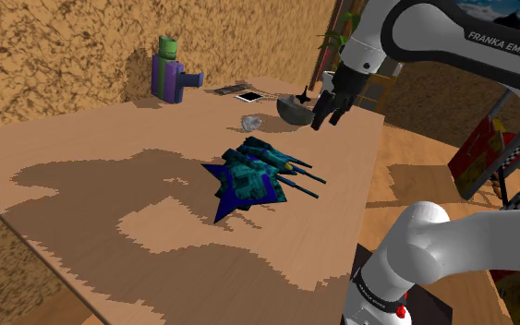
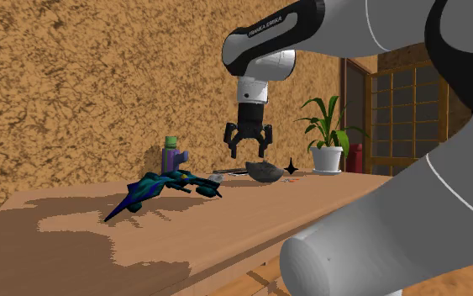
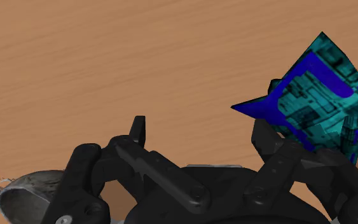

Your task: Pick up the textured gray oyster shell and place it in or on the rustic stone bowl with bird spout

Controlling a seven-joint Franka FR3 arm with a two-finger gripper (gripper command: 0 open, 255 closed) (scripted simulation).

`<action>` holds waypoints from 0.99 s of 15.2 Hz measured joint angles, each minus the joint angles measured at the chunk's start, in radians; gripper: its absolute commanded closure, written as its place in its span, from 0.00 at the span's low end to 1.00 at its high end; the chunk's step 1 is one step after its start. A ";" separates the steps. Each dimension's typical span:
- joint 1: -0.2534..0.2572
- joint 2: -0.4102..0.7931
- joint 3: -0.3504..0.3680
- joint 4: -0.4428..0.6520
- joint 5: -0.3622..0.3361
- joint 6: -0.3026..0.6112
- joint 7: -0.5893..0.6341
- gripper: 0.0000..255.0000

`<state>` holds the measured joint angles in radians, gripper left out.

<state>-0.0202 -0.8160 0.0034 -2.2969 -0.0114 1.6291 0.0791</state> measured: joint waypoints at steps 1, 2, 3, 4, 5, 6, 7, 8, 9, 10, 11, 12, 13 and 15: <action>0.000 0.000 0.000 0.000 0.000 0.000 0.000 0.00; -0.001 0.016 -0.001 0.005 0.009 0.012 0.009 0.00; -0.003 0.043 -0.005 0.009 0.022 0.035 0.020 0.00; -0.005 0.073 -0.012 0.016 0.036 0.060 0.030 0.00; -0.007 0.103 -0.019 0.022 0.052 0.085 0.042 0.00; -0.010 0.136 -0.028 0.031 0.068 0.110 0.051 0.00; -0.010 0.172 -0.033 0.050 0.087 0.130 0.063 0.00; -0.012 0.205 -0.043 0.061 0.105 0.154 0.071 0.00; -0.013 0.238 -0.052 0.074 0.123 0.176 0.078 0.00; -0.013 0.275 -0.059 0.097 0.143 0.192 0.089 0.00; -0.013 0.309 -0.068 0.110 0.163 0.214 0.096 0.00; -0.014 0.347 -0.082 0.131 0.183 0.232 0.096 0.00; -0.013 0.387 -0.089 0.151 0.206 0.254 0.104 0.00; -0.012 0.453 -0.108 0.182 0.252 0.291 0.111 0.00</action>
<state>-0.0325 -0.3628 -0.1044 -2.1149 0.2408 1.9201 0.1900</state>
